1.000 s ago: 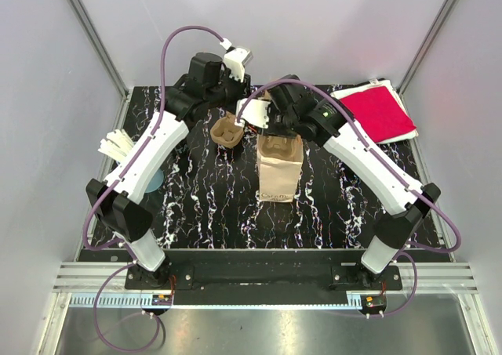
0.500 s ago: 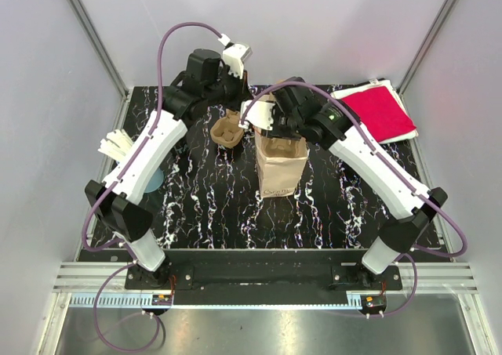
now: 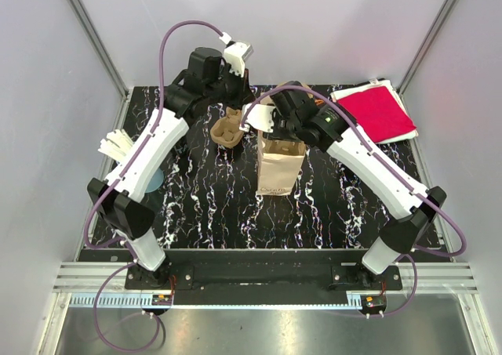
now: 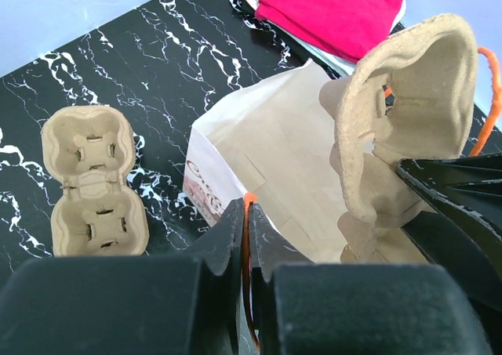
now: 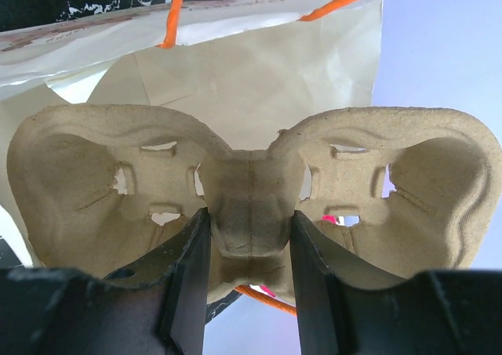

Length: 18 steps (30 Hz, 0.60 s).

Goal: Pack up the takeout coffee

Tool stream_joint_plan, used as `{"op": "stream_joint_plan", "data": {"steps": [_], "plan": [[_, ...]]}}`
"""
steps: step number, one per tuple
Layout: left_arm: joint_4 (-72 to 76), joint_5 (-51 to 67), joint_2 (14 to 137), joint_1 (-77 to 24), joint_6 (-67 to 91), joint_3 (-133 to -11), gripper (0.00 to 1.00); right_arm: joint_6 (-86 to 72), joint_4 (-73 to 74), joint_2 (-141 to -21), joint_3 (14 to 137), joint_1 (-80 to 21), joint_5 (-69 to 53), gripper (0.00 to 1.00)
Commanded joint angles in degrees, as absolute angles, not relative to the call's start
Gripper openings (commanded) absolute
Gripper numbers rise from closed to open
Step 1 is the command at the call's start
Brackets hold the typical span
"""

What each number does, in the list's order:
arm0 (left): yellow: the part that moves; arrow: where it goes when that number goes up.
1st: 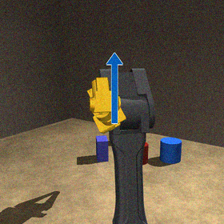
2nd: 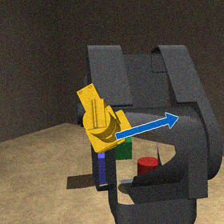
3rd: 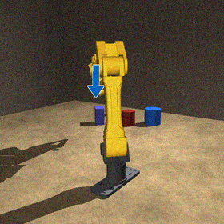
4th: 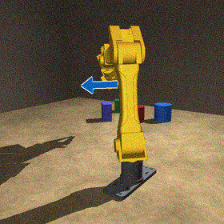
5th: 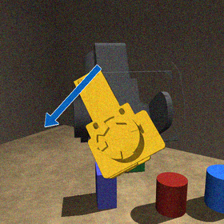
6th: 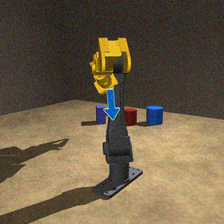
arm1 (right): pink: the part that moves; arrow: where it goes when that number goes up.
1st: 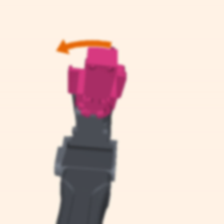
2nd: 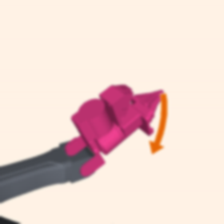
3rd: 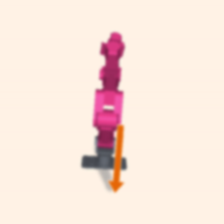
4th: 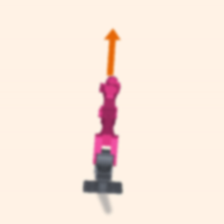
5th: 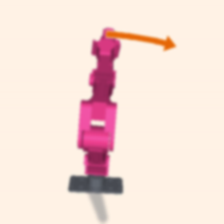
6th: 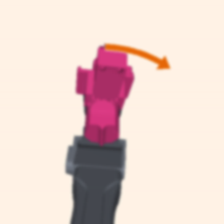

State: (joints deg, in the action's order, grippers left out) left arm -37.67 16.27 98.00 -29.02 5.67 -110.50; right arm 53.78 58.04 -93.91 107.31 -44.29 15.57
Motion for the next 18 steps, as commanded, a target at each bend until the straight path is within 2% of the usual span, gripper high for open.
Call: {"op": "stream_joint_plan", "data": {"steps": [1, 18], "plan": [[-35.07, 17.75, 98.17, -28.92, 5.80, -113.03, 0.05, 54.58, 57.39, -93.08, 107.49, -44.38, 15.48, 0.32], [-35.07, 17.93, 100.02, -28.83, 6.15, -113.99, 0.08, 51.42, 59.85, -95.80, 106.44, -44.38, 6.77, 0.31]]}}
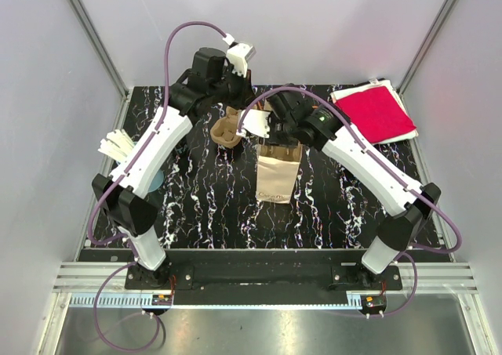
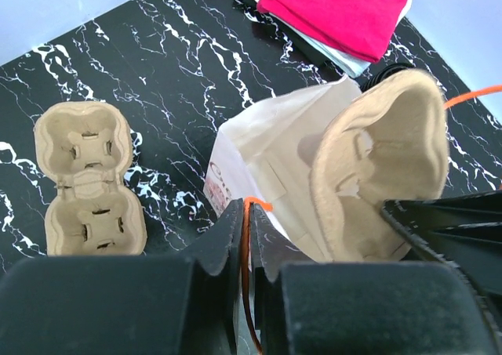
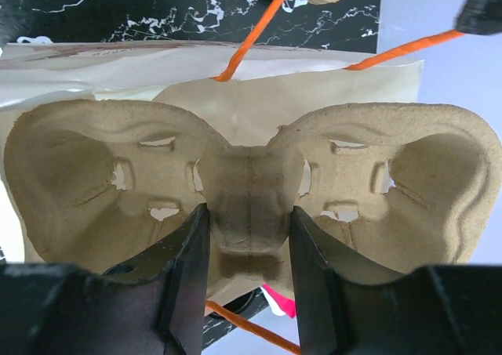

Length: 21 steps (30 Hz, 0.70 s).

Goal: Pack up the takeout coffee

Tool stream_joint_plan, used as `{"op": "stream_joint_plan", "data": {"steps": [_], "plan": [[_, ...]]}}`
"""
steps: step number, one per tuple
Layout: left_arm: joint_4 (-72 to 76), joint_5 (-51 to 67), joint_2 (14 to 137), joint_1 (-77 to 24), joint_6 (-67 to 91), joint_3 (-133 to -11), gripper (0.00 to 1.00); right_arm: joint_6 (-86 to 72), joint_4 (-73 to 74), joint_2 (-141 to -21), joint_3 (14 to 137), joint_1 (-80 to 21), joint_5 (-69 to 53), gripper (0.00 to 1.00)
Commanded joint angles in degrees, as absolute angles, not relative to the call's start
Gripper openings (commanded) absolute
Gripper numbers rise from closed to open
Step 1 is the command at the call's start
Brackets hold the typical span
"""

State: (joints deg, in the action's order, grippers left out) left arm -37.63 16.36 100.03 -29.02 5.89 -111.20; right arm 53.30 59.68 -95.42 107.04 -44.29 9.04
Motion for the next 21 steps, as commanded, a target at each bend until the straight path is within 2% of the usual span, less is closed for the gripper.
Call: {"op": "stream_joint_plan", "data": {"steps": [1, 21], "plan": [[-35.07, 17.93, 100.11, -28.92, 6.15, -113.91, 0.08, 51.07, 59.85, -95.71, 106.17, -44.30, 6.42, 0.31], [-35.07, 17.32, 99.76, -28.92, 6.33, -113.38, 0.09, 44.31, 59.94, -96.33, 104.06, -43.51, 0.18, 0.31]]}}
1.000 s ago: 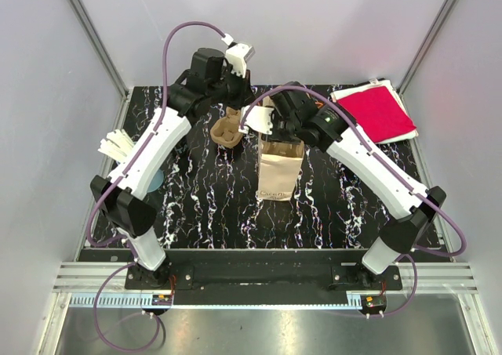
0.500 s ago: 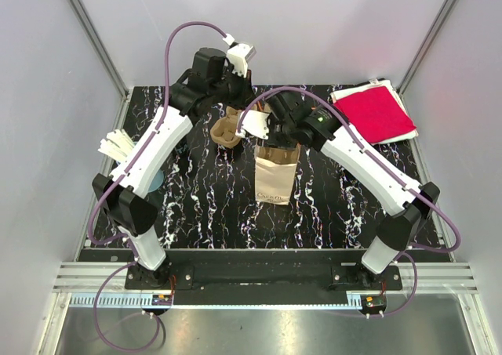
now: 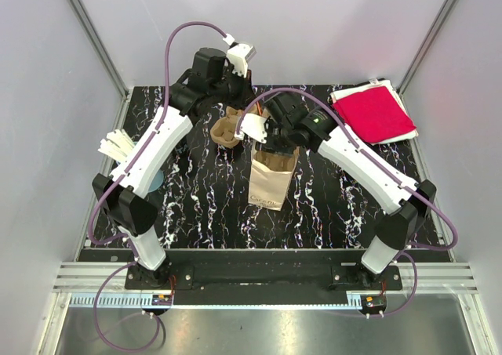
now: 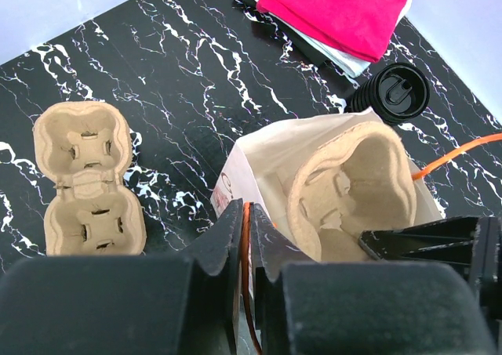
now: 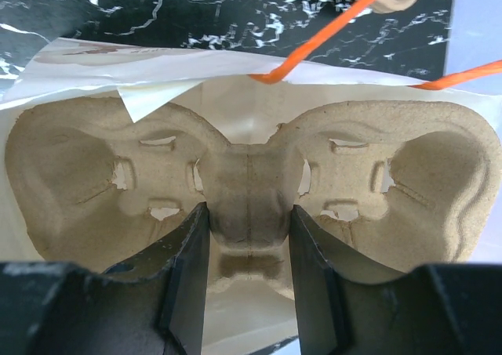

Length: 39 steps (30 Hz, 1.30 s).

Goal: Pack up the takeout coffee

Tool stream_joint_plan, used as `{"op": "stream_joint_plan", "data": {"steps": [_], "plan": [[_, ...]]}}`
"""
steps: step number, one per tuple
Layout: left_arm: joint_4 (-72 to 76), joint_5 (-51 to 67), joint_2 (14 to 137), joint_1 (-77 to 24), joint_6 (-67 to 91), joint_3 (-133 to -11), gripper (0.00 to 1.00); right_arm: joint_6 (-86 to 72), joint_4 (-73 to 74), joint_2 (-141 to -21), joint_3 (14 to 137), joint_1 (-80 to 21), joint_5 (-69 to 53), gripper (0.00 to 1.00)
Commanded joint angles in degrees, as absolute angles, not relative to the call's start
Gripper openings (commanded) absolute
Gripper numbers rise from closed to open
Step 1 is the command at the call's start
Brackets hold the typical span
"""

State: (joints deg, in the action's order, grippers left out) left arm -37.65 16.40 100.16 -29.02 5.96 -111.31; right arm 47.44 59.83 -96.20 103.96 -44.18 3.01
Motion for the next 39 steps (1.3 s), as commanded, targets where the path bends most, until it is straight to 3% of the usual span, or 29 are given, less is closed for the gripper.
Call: {"op": "stream_joint_plan", "data": {"steps": [1, 27, 39], "plan": [[-35.07, 17.40, 99.67, -28.92, 6.33, -113.12, 0.09, 43.86, 59.94, -96.24, 104.15, -43.16, -1.56, 0.31], [-33.57, 15.91, 97.65, -28.92, 5.62, -108.46, 0.07, 34.98, 64.60, -101.69, 109.95, -38.76, -13.88, 0.30], [-32.43, 15.47, 97.12, -28.83, 5.71, -106.96, 0.06, 34.45, 70.13, -106.26, 115.57, -38.67, -10.29, 0.30]]}}
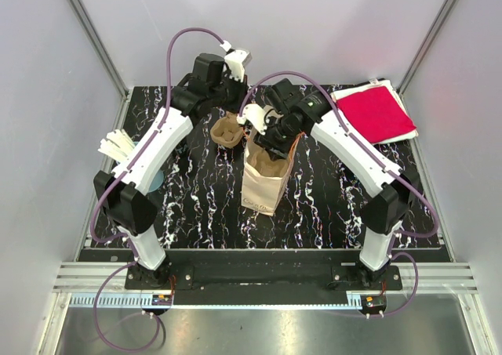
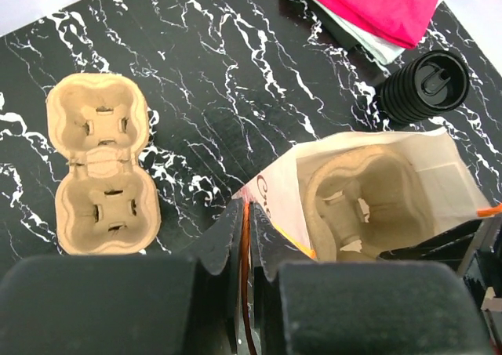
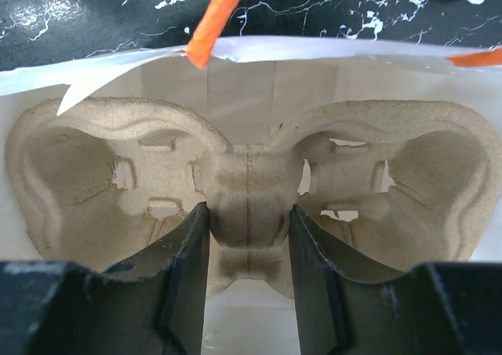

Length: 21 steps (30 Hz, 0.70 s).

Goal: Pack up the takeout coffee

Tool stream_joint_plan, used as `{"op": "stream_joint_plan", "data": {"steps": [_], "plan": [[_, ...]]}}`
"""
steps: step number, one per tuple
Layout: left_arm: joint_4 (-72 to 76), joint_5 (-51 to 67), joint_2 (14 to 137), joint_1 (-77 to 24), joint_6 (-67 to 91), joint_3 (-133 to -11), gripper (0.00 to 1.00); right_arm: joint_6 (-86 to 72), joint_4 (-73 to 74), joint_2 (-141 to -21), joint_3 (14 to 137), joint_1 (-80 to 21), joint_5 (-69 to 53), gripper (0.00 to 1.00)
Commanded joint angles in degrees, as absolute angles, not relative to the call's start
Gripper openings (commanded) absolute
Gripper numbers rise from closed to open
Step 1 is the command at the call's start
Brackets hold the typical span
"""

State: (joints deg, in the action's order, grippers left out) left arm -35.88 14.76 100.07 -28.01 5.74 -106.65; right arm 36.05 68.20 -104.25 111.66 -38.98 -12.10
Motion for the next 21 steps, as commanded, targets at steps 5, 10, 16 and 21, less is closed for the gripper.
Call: {"op": "stream_joint_plan", "data": {"steps": [5, 10, 16, 21], "plan": [[-32.52, 15.56, 97.47, -28.92, 6.15, -107.58, 0.06, 34.19, 73.12, -108.45, 119.17, -38.76, -9.23, 0.30], [-32.52, 16.52, 97.73, -28.92, 6.68, -108.37, 0.06, 33.75, 74.88, -111.00, 120.94, -38.76, -8.35, 0.31], [-32.52, 16.61, 97.73, -28.83, 6.85, -108.19, 0.08, 33.75, 77.16, -113.29, 123.83, -38.76, -7.47, 0.31], [-32.43, 17.40, 98.08, -28.92, 7.21, -108.28, 0.09, 33.40, 79.89, -116.18, 126.38, -38.76, -7.03, 0.32]]}}
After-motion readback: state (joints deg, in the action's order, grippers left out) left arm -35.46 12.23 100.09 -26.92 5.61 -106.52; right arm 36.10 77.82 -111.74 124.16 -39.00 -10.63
